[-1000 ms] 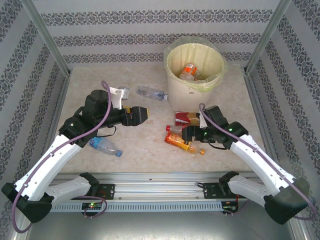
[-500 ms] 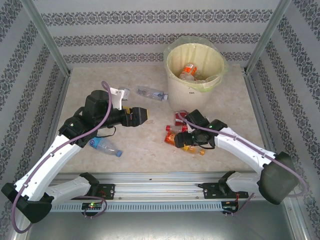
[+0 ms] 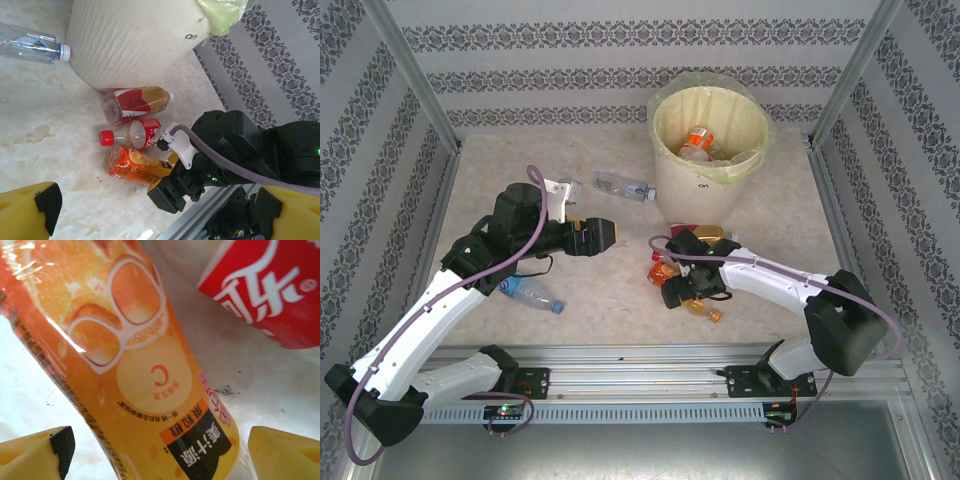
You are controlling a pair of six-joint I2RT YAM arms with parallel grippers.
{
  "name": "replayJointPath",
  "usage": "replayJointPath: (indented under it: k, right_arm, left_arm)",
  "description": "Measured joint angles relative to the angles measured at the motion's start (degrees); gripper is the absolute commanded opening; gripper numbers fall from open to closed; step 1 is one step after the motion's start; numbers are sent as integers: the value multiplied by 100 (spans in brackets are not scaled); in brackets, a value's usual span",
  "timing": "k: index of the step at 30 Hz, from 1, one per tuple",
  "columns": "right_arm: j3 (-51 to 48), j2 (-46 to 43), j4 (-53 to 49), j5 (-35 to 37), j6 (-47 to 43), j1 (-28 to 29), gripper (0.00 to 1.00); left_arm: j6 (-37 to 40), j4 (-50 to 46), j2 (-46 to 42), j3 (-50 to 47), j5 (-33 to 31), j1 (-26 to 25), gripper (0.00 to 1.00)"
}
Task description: Put the plastic bottles in the bin
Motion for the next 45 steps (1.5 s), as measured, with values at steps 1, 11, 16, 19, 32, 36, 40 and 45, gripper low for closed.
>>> replayJointPath:
  k: [1,11,16,19,32,36,40,45]
  right_arm:
    - [15,28,13,2,0,33,87]
    - [223,629,238,7,105,223,75]
    - [299,745,348,7,160,227,63]
    - [352,745,380,9,192,262,57]
    - [1768,-603,-37,-28,160,210,56]
    - [2562,-802,-208,-68,76,-22,56]
    - [3510,-785,-319,-188,-31,-518,56]
    - [4590,-525,-350,-267,-120,-1093,56]
  left_arm:
    - [0,0,0,-11,-2,0,100]
    - [-20,11,-44,-79,0,0,100]
    - [-22,11,-79,-87,-2,0,100]
    - [-22,11,-96,-96,-2,0,100]
    - [-24,15,-96,-129,-2,0,100]
    - [-61,42,-96,-175,-2,0,100]
    - [-90,63,-96,-195,0,0,100]
    - [-107,133,-101,-210,11,0,100]
